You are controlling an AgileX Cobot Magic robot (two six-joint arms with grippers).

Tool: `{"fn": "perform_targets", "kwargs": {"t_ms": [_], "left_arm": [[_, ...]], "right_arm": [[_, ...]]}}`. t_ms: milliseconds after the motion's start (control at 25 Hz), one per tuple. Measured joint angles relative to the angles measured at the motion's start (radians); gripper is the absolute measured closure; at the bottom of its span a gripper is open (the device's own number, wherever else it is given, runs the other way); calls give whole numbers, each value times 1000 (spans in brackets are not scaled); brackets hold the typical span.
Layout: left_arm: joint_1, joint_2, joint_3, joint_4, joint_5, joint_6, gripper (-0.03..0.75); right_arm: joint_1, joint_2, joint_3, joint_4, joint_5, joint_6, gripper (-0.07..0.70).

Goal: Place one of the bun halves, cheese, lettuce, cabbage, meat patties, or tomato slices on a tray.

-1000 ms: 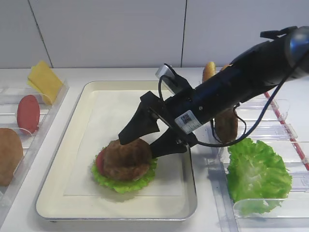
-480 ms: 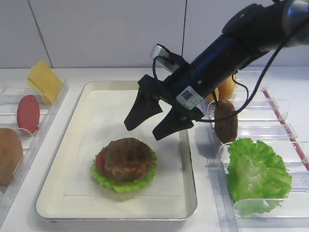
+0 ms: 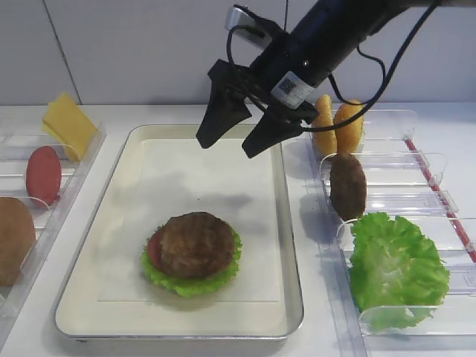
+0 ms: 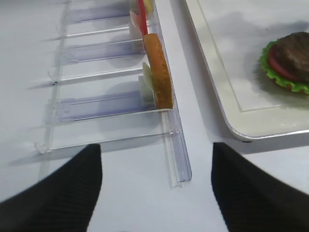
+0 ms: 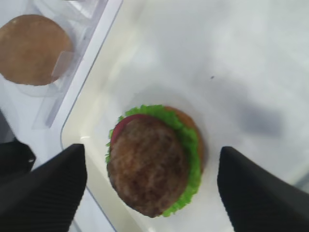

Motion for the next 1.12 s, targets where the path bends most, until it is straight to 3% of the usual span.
{"fn": "perform_targets", "kwargs": {"t_ms": [320,480,720,1120], "left_arm": [[0,0,0,0,0,0,276],[0,0,0,0,0,0,276],[0,0,0,0,0,0,276],[0,0,0,0,0,0,276]], "right_arm": [[0,-2,-124,-295,12,210,120],[0,-15,-129,-434,20,253,137],[0,-77,-129,-523,27,259,153],[0,-166,-129,-630,30,313,255]]}}
